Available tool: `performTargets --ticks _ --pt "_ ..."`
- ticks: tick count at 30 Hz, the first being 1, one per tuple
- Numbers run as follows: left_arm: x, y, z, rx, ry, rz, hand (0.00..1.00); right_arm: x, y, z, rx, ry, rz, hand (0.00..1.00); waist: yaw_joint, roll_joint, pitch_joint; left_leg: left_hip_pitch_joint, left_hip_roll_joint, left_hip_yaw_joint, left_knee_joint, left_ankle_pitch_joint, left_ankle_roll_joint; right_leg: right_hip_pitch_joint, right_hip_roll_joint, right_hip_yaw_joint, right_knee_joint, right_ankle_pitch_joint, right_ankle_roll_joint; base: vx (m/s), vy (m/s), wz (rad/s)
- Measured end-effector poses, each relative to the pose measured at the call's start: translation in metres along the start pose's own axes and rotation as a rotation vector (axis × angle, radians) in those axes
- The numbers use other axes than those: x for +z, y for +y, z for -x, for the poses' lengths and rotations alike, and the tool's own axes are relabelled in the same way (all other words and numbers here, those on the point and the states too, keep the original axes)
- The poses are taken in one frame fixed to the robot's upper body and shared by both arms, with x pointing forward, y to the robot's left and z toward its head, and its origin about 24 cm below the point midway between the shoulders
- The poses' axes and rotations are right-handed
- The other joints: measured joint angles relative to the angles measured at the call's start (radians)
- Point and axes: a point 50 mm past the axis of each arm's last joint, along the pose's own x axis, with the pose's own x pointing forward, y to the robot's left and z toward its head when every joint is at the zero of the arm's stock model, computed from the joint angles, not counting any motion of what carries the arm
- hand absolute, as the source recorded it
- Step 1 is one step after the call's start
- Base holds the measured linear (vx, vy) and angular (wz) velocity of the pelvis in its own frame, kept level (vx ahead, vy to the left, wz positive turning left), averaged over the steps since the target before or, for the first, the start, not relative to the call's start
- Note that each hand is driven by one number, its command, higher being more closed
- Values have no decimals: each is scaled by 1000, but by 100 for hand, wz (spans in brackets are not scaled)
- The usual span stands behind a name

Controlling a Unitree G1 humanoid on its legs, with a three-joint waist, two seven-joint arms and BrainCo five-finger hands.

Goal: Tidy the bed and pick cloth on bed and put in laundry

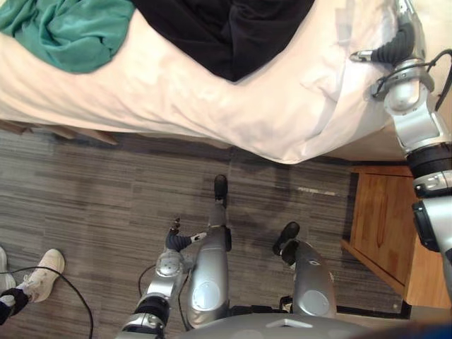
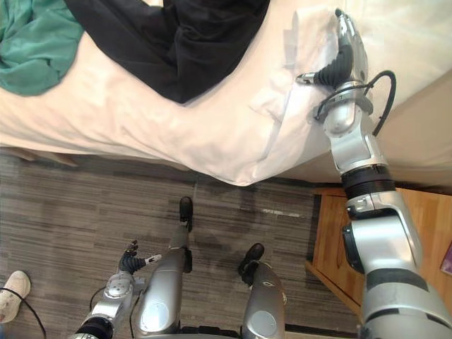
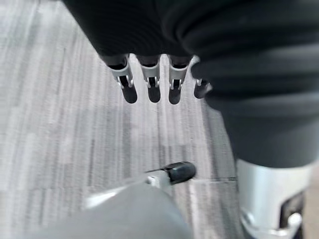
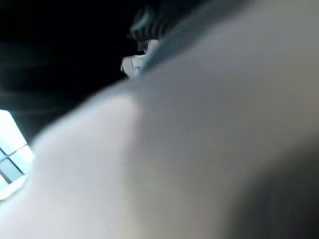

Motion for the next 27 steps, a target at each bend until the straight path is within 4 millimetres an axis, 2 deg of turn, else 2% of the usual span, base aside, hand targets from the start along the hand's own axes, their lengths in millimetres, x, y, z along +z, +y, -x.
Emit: performTargets --ticks 4,8,12,16,21,23,25,26,27 --pt "3 -2 -2 -14 -9 -23 0 0 -3 -8 18 16 24 100 3 12 6 -18 -1 9 0 0 -1 -31 -6 11 14 0 0 -20 -23 -5" --pt "7 -3 -3 -19 -19 -6 0 4 -10 -12 15 2 36 100 4 12 6 -16 -5 27 0 -3 -5 -48 -14 33 26 0 1 8 -35 -9" --pt "9 -5 -3 -36 -25 1 0 0 -8 -7 26 -10 43 100 0 12 7 8 -10 44 1 2 2 -35 -22 45 30 -1 1 32 -43 -8" --pt "10 -13 -2 -71 -25 11 0 -27 7 24 60 28 -1 100 -9 9 6 92 -19 47 0 -3 -4 63 -22 58 -2 -2 4 42 -46 1" --pt "4 -21 2 -96 -2 15 0 -60 29 69 53 153 -164 100 -53 -4 -7 161 -16 52 -1 -41 -8 140 -11 65 -46 8 21 -5 -30 -8" --pt "-3 -24 5 -102 30 15 0 -76 36 93 62 217 -213 100 -63 -15 -52 165 -15 57 0 -40 -4 155 -4 68 -85 21 32 56 -38 -12" --pt "-11 -24 8 -113 54 11 0 -93 46 119 69 303 -270 100 -78 -38 -94 185 -16 77 0 -43 -7 189 4 70 -135 42 41 117 -49 -13" --pt "-12 -24 8 -123 64 9 0 -102 49 131 71 350 -290 0 -80 -49 -110 201 -17 81 0 -46 -9 215 8 72 -160 54 44 102 -52 -14" --pt "-14 -25 9 -129 70 8 0 -110 51 140 71 391 -304 0 -81 -56 -132 208 -17 85 0 -46 -9 231 13 72 -187 64 45 97 -53 -16"
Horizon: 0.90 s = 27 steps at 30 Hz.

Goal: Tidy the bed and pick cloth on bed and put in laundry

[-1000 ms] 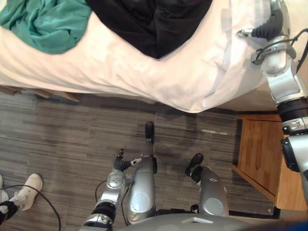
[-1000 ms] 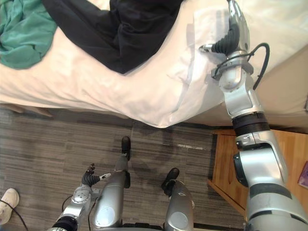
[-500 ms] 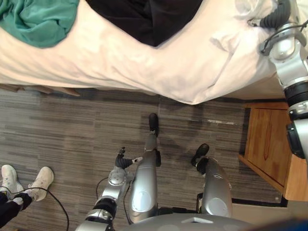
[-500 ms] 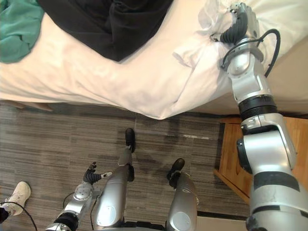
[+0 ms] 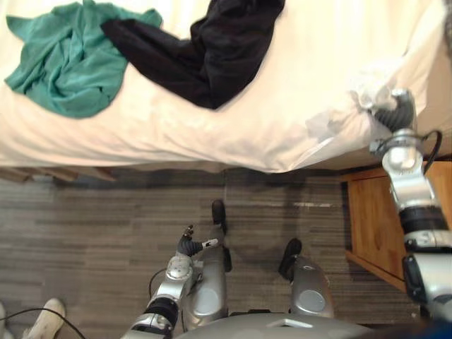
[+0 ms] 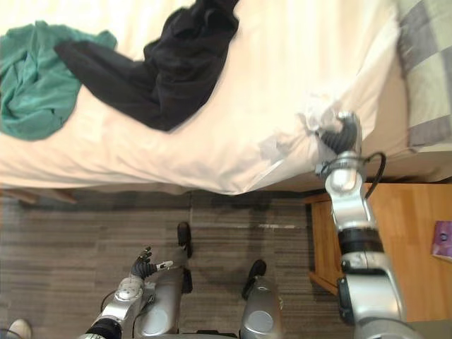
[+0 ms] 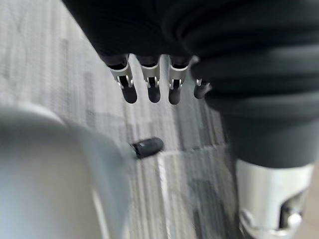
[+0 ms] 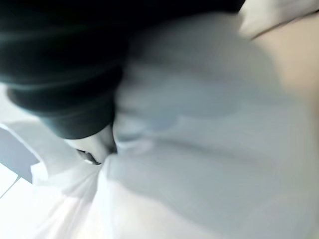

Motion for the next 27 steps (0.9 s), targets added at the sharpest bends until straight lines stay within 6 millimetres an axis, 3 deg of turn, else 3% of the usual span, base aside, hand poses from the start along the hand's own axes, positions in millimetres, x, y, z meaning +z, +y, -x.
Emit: performTargets --ticks 3,6,10,14,16,22,27 --pt "-3 0 1 -7 10 -1 0 -20 5 13 0 82 -50 0 -1 -11 -18 51 0 24 0 -6 -8 49 6 18 -49 19 3 43 -38 -24" --pt "-8 0 3 -10 29 1 0 -46 4 26 3 185 -48 0 -15 5 -49 78 5 40 -3 -13 -17 76 11 31 -79 29 4 -11 -18 -20" --pt "-18 0 6 -13 63 3 0 -77 -9 35 -49 320 -47 0 -36 24 -72 105 26 53 -6 -36 -22 102 36 51 -116 46 -1 -22 -15 -19" --pt "-26 2 9 -9 86 7 0 -110 -21 49 -104 499 -56 0 -36 23 -76 139 34 77 -6 -56 -18 127 44 71 -132 50 -4 1 -9 -16" --pt "-33 4 12 -2 109 26 0 -120 -32 56 -149 551 -77 0 -54 24 -77 144 33 87 -6 -60 -17 127 42 83 -141 55 -3 29 3 -23" --pt "-48 10 15 26 174 59 0 -129 -76 60 -366 592 -192 0 -88 24 -78 170 34 124 -6 -67 -18 144 42 111 -167 73 -2 46 -5 -18" --pt "-51 10 16 32 182 75 0 -127 -92 59 -506 583 -323 0 -92 33 -87 187 44 131 -7 -82 -24 144 51 129 -173 73 -2 -6 -12 -12"
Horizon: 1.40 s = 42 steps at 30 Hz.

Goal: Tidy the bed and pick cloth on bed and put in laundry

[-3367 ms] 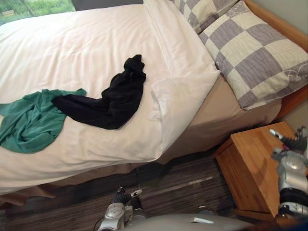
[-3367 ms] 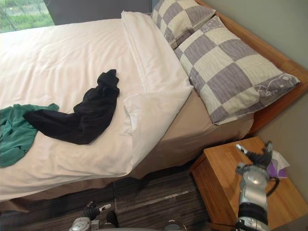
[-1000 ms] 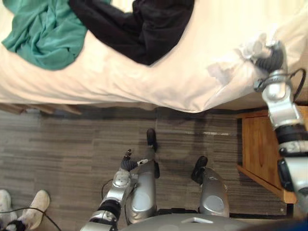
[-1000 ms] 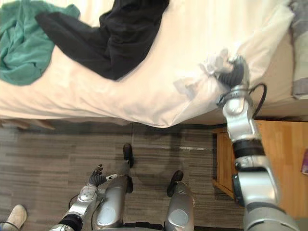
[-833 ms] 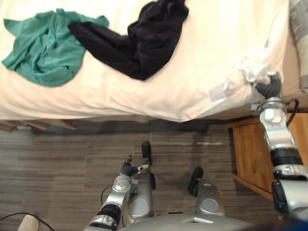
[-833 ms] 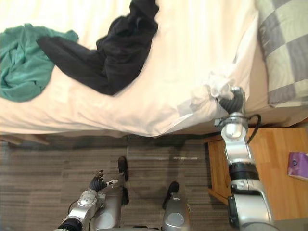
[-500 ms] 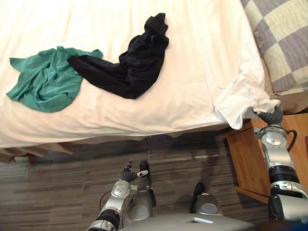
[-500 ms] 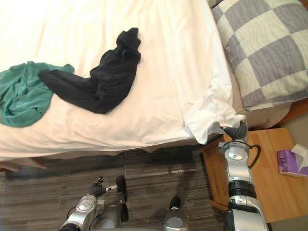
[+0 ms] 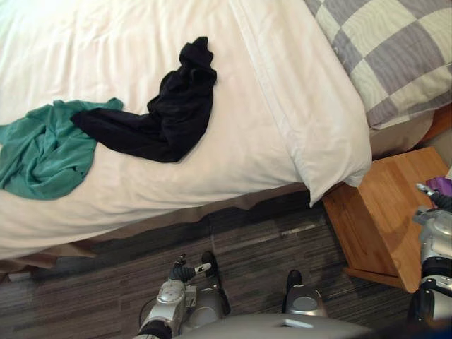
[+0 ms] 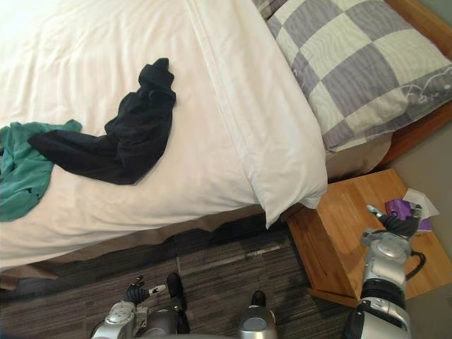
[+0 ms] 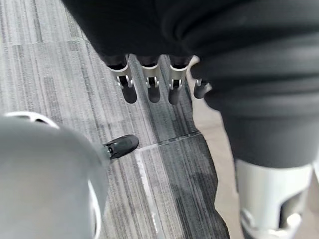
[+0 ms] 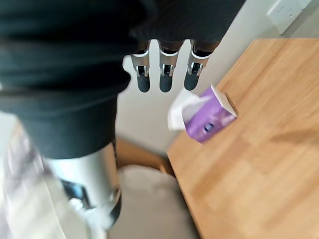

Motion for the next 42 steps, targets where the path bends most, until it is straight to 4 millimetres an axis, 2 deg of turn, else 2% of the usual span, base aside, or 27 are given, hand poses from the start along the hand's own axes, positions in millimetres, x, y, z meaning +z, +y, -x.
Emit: performTargets --ticks 1,3,6,9,11,12,14,15,16,17,19,23,25,27,29,33,36,39,40,42 --pt "0 1 0 3 2 4 0 0 0 0 -5 10 -31 100 0 -1 0 0 2 1 0 -1 0 0 2 1 -2 0 -1 -4 -7 -4" --pt "0 1 0 3 2 5 0 5 1 0 -2 -1 -74 100 1 -1 -1 -5 4 0 0 -2 0 -4 5 0 -4 1 -1 0 0 0" --pt "-1 0 0 1 3 3 0 25 23 4 72 -71 -126 100 0 0 -1 -26 6 -2 0 -1 1 -24 7 0 -3 3 -4 0 0 0" --pt "1 -3 0 -9 -8 -7 0 50 62 12 213 -122 -169 100 11 3 1 -53 5 -4 1 5 8 -53 7 -2 3 5 -4 9 -1 4" --pt "7 -5 -1 -14 -22 -3 0 85 93 20 310 -180 -268 100 20 13 8 -100 7 -7 6 31 18 -92 7 -1 12 14 -13 -2 1 10" --pt "10 -7 -2 -16 -28 -1 0 99 102 23 338 -199 -317 100 24 17 16 -113 7 -7 6 39 19 -104 8 -1 12 18 -15 -58 11 9" --pt "23 -14 -4 -24 -61 8 0 153 120 37 428 -302 -535 100 52 44 51 -150 10 -9 6 63 19 -138 10 0 13 33 -19 -101 18 5" --pt "27 -16 -5 -28 -73 12 0 173 124 43 456 -345 -610 100 57 58 61 -165 12 -9 6 67 19 -154 12 -2 17 36 -19 -128 30 5" --pt "32 -18 -5 -26 -90 29 0 203 127 53 495 -405 -727 100 66 80 80 -185 16 -12 3 67 20 -179 15 -1 26 39 -19 -146 43 6" --pt "34 -17 -5 -19 -100 53 0 226 127 62 525 -443 -831 100 71 95 97 -205 19 -17 1 66 20 -200 18 -3 37 40 -19 -155 53 5" --pt "38 -13 -5 -6 -119 80 0 258 122 76 557 -515 -978 100 77 109 130 -241 21 -32 1 68 22 -241 18 -6 59 41 -18 -117 48 8" --pt "45 -15 -6 -12 -144 104 0 299 99 86 547 -631 -1178 100 108 134 172 -311 6 -32 3 76 31 -328 -4 -6 104 39 -16 -52 50 10" --pt "53 -17 -6 -18 -169 114 0 325 81 92 528 -701 -1287 100 123 165 187 -371 -11 -31 5 85 42 -409 -33 2 151 33 -6 -9 64 12" --pt "57 -16 -6 -17 -190 138 0 334 73 94 511 -719 -1349 100 131 182 196 -413 -31 -27 5 92 48 -473 -59 16 192 22 4 2 78 10" --pt "66 -17 -7 -19 -220 150 0 335 67 90 492 -716 -1381 100 152 190 202 -464 -54 -8 6 102 54 -567 -94 41 261 0 9 12 81 5" --pt "87 -18 -6 -5 -288 244 0 334 62 87 479 -697 -1432 100 162 190 215 -548 -96 14 7 117 66 -728 -154 81 412 -59 10 5 62 23" --pt "99 -21 -4 -9 -330 341 0 340 46 96 493 -791 -1485 100 164 187 217 -600 -111 27 7 111 60 -820 -189 90 506 -99 5 -23 29 27" --pt "103 -27 -3 -16 -330 407 0 327 47 93 515 -812 -1448 100 153 184 218 -612 -87 129 7 96 64 -840 -201 86 535 -108 1 -29 16 16" --pt "103 -30 -2 -23 -326 431 0 317 50 90 516 -801 -1427 100 151 173 217 -606 -85 147 8 98 64 -840 -204 85 540 -110 -1 0 0 0" --pt "101 -27 -3 -9 -318 462 0 291 59 81 511 -746 -1406 100 150 135 207 -599 -83 158 11 102 70 -837 -202 83 541 -119 -6 -15 1 -3"
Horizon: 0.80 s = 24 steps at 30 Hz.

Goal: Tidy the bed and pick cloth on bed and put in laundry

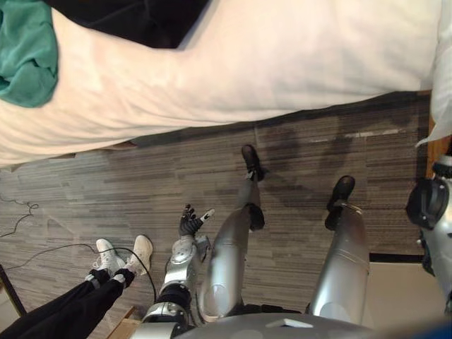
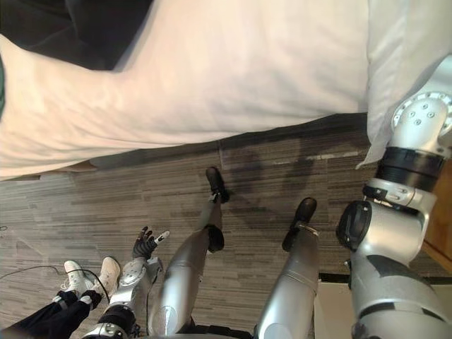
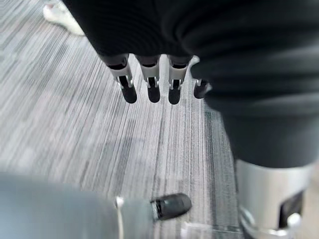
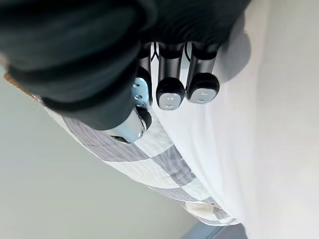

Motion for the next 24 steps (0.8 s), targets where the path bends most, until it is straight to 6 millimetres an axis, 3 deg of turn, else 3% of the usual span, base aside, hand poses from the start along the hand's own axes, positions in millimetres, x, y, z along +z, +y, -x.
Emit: performTargets --ticks 3,5,6,7,8,10,13,14,15,17,20,24 --pt "-1 1 0 10 6 18 0 -23 -51 36 -134 107 31 100 -20 -55 -16 3 16 -11 79 -34 26 54 5 -12 -6 -13 0 -31 -40 5" --pt "-3 0 0 9 23 16 0 -51 -118 91 -366 303 114 100 -29 -83 -31 25 34 -27 122 -58 28 121 18 -34 -34 -14 -1 -15 -57 -3" --pt "-4 0 0 7 25 17 0 -57 -139 114 -447 378 144 100 -29 -89 -34 35 39 -29 133 -68 25 141 22 -40 -42 -14 -1 -3 -56 -4" --pt "-5 -2 1 2 31 21 0 -62 -169 152 -571 487 190 100 -29 -91 -35 58 42 -35 143 -75 25 179 26 -52 -53 -14 -1 10 -43 -4" --pt "-6 -3 1 0 35 23 0 -64 -182 173 -631 545 212 100 -29 -91 -36 71 43 -37 146 -77 25 198 27 -59 -59 -15 -1 27 -53 -6" --pt "-9 -4 2 -2 58 20 0 -57 -222 260 -834 770 320 100 -31 -91 -35 124 54 -46 163 -102 20 279 38 -71 -88 -16 -1 73 -59 -5" --pt "-11 -4 2 -11 72 9 0 -26 -248 319 -934 927 485 100 -37 -107 -34 235 57 -52 171 -128 18 426 45 -94 -137 -15 1 92 -50 -6" --pt "-12 -2 3 -14 75 6 0 -19 -252 326 -941 946 513 100 -37 -114 -37 261 58 -50 170 -135 16 457 48 -99 -150 -14 3 107 -55 -20" --pt "-15 2 4 -11 83 -2 0 -11 -256 336 -932 988 570 0 -41 -133 -48 306 60 -46 166 -144 10 511 52 -107 -176 -13 6 101 -51 -18" --pt "-20 11 5 0 104 -18 0 0 -262 355 -921 1076 660 0 -53 -165 -80 356 63 -44 147 -153 9 570 65 -116 -220 -10 11 91 -46 -13" --pt "-43 31 12 40 206 -100 0 36 -276 401 -906 1305 911 0 -57 -208 -169 455 47 -52 26 -104 -14 666 95 -142 -316 0 17 154 -48 2" --pt "-58 53 19 61 269 -241 0 66 -282 444 -802 1617 1172 0 -65 -231 -206 518 38 -97 -5 -91 -17 777 117 -185 -407 23 26 178 -64 20"
